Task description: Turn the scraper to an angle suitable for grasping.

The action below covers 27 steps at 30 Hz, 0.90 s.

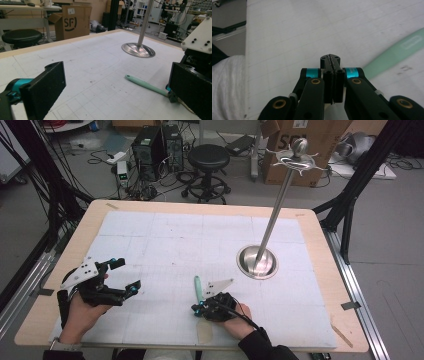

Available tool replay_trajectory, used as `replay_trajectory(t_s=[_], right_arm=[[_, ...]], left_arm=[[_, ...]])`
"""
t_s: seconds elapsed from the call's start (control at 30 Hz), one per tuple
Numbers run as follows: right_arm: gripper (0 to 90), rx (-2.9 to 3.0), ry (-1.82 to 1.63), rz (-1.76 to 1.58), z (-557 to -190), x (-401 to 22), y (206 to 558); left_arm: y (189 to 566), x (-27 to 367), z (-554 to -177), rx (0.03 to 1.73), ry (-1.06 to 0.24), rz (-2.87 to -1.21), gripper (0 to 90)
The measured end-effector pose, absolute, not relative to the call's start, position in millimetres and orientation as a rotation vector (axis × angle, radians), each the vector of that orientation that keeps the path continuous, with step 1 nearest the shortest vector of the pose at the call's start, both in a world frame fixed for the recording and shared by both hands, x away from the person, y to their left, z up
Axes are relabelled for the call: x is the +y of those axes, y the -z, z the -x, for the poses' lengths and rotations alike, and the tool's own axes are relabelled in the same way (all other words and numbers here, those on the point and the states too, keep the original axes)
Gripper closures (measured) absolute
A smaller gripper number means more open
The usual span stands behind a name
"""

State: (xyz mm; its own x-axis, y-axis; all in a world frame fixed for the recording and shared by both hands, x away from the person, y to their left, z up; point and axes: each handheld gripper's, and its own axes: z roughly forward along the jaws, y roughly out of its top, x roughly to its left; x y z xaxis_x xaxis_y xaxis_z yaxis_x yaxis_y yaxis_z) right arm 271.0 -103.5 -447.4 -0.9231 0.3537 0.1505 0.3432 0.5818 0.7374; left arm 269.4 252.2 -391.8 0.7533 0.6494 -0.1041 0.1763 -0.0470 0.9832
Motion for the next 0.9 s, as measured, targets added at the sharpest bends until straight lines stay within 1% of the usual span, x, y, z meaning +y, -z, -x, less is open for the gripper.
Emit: replay_trajectory(t_s=[0.17, 0.33, 0.63, 0.7, 0.9], right_arm=[[90.0, 2.829, -1.256, -0.576, -262.6, -97.9, 445.1], [90.0, 2.838, -1.213, -0.564, -260.8, -102.2, 443.4], [90.0, 2.813, -1.159, -0.584, -261.8, -129.0, 441.0], [90.0, 2.791, -1.137, -0.615, -265.4, -141.6, 440.1], [90.0, 2.755, -1.127, -0.682, -274.5, -159.1, 440.2]], left_arm=[[391.3, 252.8, -269.9, 0.681, -0.437, -1.597, 1.7], [391.8, 253.0, -270.9, 0.681, -0.437, -1.602, 1.7], [390.6, 254.6, -269.0, 0.682, -0.441, -1.591, 1.7], [390.6, 254.1, -268.9, 0.681, -0.438, -1.593, 1.7], [391.8, 253.2, -269.8, 0.682, -0.439, -1.599, 1.7]])
